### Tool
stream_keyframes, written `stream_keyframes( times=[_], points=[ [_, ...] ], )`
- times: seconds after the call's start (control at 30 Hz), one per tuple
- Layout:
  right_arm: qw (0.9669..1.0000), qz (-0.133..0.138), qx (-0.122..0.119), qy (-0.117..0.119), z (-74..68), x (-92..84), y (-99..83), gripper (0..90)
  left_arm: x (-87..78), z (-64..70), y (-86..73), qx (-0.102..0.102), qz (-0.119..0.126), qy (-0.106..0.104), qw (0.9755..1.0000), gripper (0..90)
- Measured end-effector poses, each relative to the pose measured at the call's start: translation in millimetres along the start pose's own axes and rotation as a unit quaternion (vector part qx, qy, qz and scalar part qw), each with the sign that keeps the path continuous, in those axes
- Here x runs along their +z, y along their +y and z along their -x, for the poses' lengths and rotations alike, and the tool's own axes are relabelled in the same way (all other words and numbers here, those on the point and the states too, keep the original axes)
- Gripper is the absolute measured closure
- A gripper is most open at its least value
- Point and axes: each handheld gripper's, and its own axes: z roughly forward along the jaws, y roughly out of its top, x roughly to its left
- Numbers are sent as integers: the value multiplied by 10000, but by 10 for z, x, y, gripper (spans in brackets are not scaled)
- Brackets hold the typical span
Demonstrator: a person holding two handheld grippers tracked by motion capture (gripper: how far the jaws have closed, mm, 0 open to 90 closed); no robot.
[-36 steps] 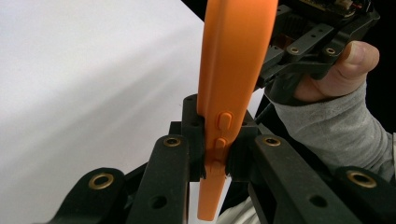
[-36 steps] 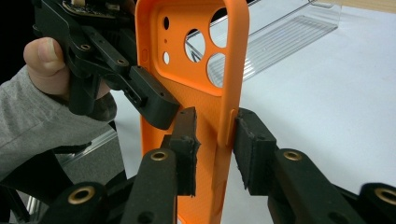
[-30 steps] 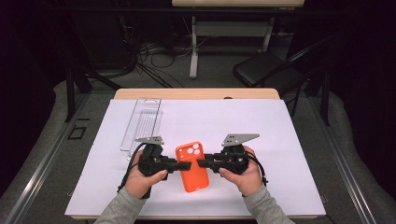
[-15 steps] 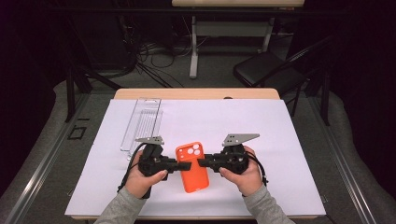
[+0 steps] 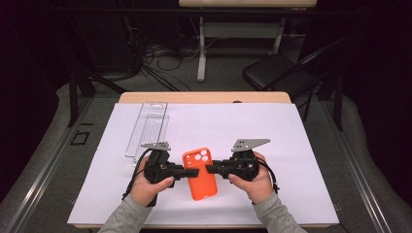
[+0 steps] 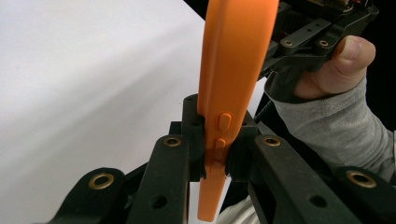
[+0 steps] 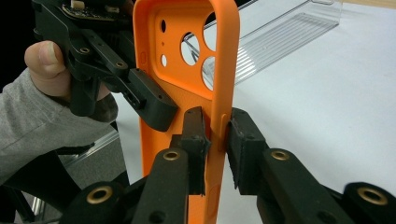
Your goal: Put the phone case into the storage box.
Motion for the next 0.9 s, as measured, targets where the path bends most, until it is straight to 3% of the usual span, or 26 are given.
stream_keyframes(
  times=[0.9],
  points=[
    [9999, 95, 24, 115, 5, -10, -2, 814, -23, -16, -2, 9, 37, -10, 10000, 811]
  ],
)
